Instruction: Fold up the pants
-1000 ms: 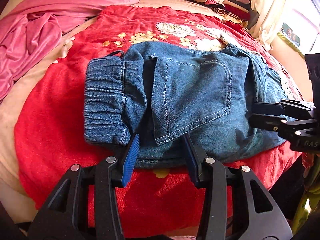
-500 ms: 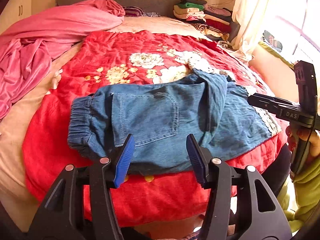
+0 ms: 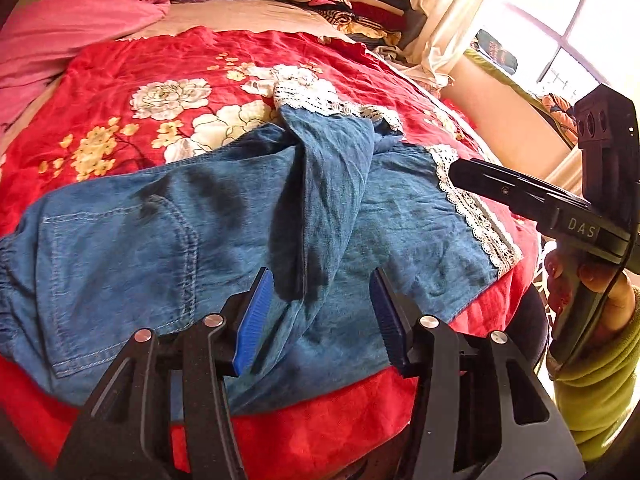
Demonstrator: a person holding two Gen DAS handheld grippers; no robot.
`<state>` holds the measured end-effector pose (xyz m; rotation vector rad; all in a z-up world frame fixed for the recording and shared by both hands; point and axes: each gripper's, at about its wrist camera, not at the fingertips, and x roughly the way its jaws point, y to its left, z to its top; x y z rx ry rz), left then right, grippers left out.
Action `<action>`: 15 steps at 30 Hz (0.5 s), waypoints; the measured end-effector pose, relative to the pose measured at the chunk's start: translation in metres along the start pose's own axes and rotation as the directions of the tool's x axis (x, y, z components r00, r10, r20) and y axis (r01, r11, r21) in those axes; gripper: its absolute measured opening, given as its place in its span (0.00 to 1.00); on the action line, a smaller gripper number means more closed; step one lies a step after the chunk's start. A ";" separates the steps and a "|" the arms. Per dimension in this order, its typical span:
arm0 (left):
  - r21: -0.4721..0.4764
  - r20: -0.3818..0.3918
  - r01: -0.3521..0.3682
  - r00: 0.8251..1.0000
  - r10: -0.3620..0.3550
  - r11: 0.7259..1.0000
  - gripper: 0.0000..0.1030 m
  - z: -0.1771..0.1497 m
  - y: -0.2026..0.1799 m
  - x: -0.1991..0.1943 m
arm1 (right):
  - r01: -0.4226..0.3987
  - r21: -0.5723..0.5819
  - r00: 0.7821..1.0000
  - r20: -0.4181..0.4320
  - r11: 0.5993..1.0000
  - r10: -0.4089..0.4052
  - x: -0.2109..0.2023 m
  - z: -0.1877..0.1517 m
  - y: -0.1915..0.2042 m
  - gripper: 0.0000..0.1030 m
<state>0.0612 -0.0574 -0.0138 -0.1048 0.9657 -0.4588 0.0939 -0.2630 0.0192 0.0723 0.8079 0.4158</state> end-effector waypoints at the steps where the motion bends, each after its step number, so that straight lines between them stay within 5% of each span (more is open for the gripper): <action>1: -0.004 -0.009 0.003 1.000 -0.003 1.000 0.38 0.003 0.000 0.006 | -0.002 -0.007 1.000 -0.001 1.000 0.002 0.002 0.003 0.000 0.73; 10: -0.073 -0.006 0.002 1.000 -0.002 0.997 0.36 0.021 0.009 0.041 | -0.003 -0.046 1.000 -0.031 0.999 0.002 0.030 0.030 0.005 0.74; 15: -0.058 -0.004 0.030 1.000 -0.030 0.998 0.13 0.016 0.001 0.046 | 0.006 -0.053 0.997 -0.071 0.999 -0.010 0.058 0.051 0.004 0.74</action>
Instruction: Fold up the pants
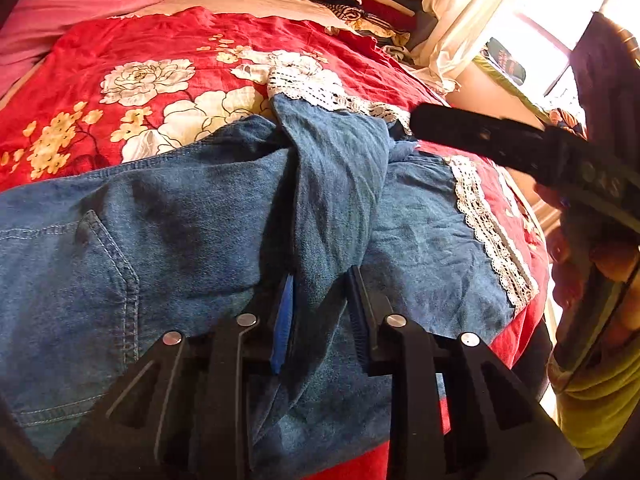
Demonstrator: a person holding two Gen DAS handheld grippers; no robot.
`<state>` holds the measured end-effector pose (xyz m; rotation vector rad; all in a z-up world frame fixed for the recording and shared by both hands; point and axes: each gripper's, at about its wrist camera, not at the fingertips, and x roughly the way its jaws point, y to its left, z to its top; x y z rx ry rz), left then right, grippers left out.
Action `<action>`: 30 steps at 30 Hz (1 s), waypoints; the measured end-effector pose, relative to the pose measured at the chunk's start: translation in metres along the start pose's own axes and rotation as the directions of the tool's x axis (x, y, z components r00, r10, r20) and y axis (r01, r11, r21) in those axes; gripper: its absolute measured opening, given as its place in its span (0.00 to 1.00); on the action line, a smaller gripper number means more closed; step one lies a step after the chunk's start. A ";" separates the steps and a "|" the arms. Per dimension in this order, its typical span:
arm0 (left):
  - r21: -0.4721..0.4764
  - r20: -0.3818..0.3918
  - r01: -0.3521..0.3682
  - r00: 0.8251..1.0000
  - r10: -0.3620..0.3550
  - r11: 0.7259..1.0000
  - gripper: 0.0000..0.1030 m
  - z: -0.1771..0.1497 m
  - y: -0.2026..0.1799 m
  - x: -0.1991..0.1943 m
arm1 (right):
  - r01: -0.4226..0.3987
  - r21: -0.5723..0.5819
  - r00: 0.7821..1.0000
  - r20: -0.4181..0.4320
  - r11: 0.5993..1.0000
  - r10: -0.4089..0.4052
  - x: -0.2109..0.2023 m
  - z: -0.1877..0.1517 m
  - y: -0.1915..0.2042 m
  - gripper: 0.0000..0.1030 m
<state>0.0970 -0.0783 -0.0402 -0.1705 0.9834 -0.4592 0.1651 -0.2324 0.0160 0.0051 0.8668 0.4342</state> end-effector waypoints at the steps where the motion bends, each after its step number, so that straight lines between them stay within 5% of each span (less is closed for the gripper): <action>1: 0.007 -0.002 0.005 1.000 -0.005 1.000 0.08 -0.001 -0.002 0.001 | 0.005 0.003 1.000 -0.011 1.000 -0.005 0.006 0.005 -0.001 0.74; 9: 0.066 -0.020 0.060 0.998 -0.059 0.996 0.05 -0.015 -0.021 0.003 | 0.030 -0.040 0.995 -0.093 0.999 -0.033 0.065 0.048 0.010 0.74; 20: 0.068 -0.029 0.084 0.996 -0.083 0.994 0.05 -0.018 -0.020 0.008 | 0.192 -0.126 0.955 -0.205 0.973 -0.215 0.154 0.073 0.010 0.73; 24: 0.060 -0.028 0.090 0.996 -0.089 0.994 0.05 -0.015 -0.016 0.009 | 0.143 -0.070 0.971 -0.182 0.987 -0.154 0.152 0.074 -0.009 0.31; 26: 0.051 -0.026 0.098 0.995 -0.097 0.994 0.05 -0.012 -0.011 0.008 | 0.099 0.002 0.984 -0.149 0.995 -0.098 0.136 0.073 -0.021 0.20; 30: 0.041 -0.024 0.103 0.995 -0.102 0.994 0.06 -0.012 -0.007 0.007 | 0.034 0.097 0.998 -0.060 0.995 -0.029 0.086 0.065 -0.042 0.13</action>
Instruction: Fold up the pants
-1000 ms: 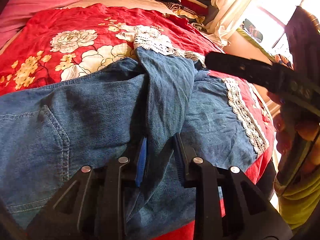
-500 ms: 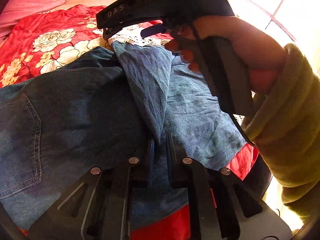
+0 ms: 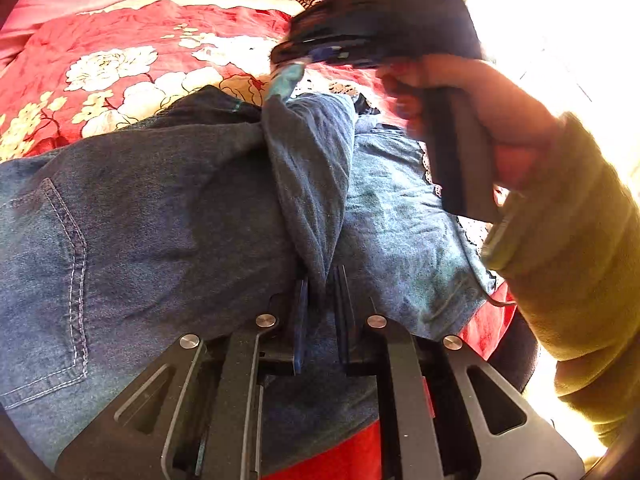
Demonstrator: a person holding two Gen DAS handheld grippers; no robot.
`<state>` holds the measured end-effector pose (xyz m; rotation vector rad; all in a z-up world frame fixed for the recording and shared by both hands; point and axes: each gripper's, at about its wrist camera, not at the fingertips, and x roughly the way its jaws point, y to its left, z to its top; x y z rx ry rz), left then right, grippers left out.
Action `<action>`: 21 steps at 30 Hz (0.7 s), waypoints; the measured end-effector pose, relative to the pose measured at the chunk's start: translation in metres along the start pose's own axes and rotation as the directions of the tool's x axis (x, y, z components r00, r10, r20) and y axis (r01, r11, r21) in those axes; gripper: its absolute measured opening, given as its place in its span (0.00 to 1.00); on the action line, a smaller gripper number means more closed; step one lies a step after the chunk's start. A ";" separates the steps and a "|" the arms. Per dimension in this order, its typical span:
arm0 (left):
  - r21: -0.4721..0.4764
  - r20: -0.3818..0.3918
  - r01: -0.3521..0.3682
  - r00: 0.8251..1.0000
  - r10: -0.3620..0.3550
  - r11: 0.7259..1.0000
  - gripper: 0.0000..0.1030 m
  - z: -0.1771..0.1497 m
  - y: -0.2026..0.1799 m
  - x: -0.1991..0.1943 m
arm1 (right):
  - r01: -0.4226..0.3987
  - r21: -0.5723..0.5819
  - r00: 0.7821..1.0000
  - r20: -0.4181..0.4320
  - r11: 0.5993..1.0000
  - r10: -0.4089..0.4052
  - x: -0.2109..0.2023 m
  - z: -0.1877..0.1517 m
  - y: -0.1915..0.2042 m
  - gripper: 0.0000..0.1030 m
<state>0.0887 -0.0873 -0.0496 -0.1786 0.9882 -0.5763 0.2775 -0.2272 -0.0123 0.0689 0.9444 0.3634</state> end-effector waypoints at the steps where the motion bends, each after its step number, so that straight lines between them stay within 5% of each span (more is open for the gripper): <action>1: -0.001 0.001 -0.002 1.000 0.002 1.000 0.07 0.001 0.000 0.000 | -0.019 0.032 1.000 0.019 0.999 0.018 -0.013 -0.004 -0.007 0.13; 12: 0.033 0.063 -0.050 0.997 0.048 0.998 0.03 0.006 0.009 -0.026 | -0.106 0.268 0.978 0.200 0.958 0.052 -0.146 -0.089 -0.076 0.10; 17: 0.112 0.097 -0.046 0.995 0.035 0.993 0.02 0.003 0.005 -0.050 | -0.126 0.342 0.977 0.205 0.931 0.057 -0.176 -0.143 -0.086 0.10; 21: 0.170 0.076 -0.057 0.996 0.044 0.984 0.02 -0.007 -0.006 -0.051 | -0.096 0.375 0.991 0.126 0.922 0.051 -0.170 -0.182 -0.086 0.10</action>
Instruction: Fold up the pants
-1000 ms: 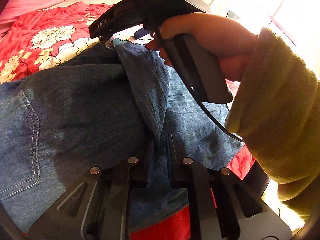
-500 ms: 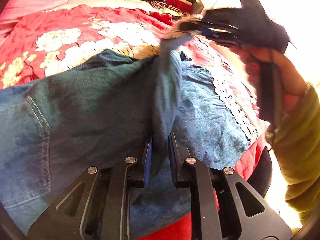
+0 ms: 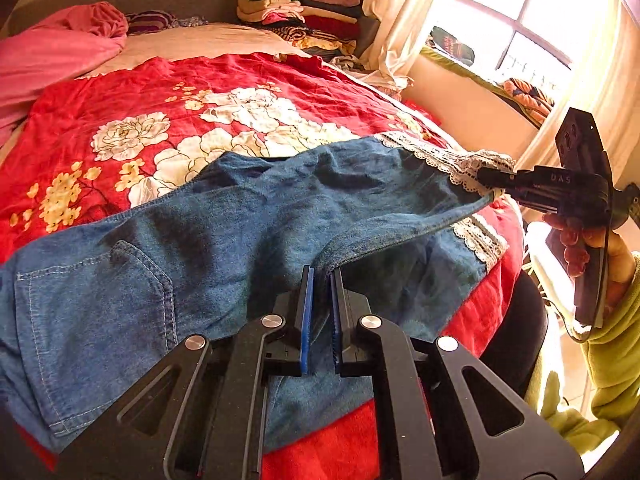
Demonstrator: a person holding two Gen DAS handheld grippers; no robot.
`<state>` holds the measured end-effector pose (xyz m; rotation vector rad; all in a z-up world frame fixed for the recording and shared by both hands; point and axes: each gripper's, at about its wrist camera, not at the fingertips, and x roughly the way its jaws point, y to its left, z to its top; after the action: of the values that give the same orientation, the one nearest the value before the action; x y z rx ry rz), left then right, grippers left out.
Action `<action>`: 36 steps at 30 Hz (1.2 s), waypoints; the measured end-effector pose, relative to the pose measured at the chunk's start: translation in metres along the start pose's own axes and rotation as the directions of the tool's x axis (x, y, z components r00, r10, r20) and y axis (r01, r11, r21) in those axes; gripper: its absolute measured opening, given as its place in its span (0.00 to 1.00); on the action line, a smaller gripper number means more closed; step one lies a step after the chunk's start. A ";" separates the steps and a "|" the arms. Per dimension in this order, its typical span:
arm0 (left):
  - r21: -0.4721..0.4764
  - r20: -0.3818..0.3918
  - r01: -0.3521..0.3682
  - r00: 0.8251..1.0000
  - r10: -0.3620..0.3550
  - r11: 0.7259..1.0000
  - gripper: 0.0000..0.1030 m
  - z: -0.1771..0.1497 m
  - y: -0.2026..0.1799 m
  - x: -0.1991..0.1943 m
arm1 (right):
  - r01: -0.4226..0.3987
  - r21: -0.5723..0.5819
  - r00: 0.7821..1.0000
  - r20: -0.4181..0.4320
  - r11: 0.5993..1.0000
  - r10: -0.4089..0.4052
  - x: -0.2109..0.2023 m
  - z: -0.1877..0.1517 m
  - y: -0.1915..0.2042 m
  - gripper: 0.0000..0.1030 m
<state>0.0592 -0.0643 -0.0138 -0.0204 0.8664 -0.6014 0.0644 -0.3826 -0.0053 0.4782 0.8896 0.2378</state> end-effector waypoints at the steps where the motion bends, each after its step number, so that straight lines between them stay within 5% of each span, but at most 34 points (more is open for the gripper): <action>1: 0.000 -0.014 -0.002 1.000 0.002 1.000 0.03 -0.002 0.000 0.004 | 0.009 0.015 1.000 -0.022 1.000 -0.009 0.004 -0.007 -0.006 0.10; 7: 0.016 -0.054 -0.011 0.998 0.012 1.000 0.03 -0.010 -0.005 0.021 | -0.009 0.061 0.999 -0.050 0.998 0.012 0.005 -0.025 -0.020 0.16; 9: 0.025 -0.053 -0.018 0.998 0.019 1.000 0.03 -0.008 -0.008 0.024 | -0.013 0.060 0.999 -0.039 0.998 0.016 0.001 -0.024 -0.021 0.39; 11: 0.026 -0.055 -0.019 0.998 0.021 0.999 0.03 -0.008 -0.010 0.027 | -0.011 0.058 1.000 -0.028 0.998 0.013 -0.001 -0.022 -0.022 0.42; 14: 0.032 -0.064 -0.034 0.997 0.036 0.999 0.03 -0.008 -0.010 0.035 | -0.008 0.074 0.999 -0.030 0.997 0.010 0.004 -0.021 -0.029 0.42; 18: 0.072 -0.060 -0.072 0.995 0.076 0.995 0.00 -0.009 -0.013 0.037 | -0.003 0.099 1.000 -0.028 0.995 0.006 0.005 -0.022 -0.039 0.16; 27: 0.151 -0.014 -0.004 1.000 0.006 0.989 0.00 -0.013 -0.024 -0.015 | -0.009 0.023 0.999 -0.045 1.000 0.010 -0.024 -0.033 -0.028 0.16; 36: 0.195 -0.120 -0.009 0.992 0.033 0.981 0.00 -0.038 -0.037 0.016 | 0.082 0.001 0.993 -0.082 0.997 -0.081 -0.014 -0.046 -0.039 0.14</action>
<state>0.0217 -0.0946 -0.0411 0.2049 0.9224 -0.6707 0.0198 -0.4083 -0.0390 0.4372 0.9880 0.1820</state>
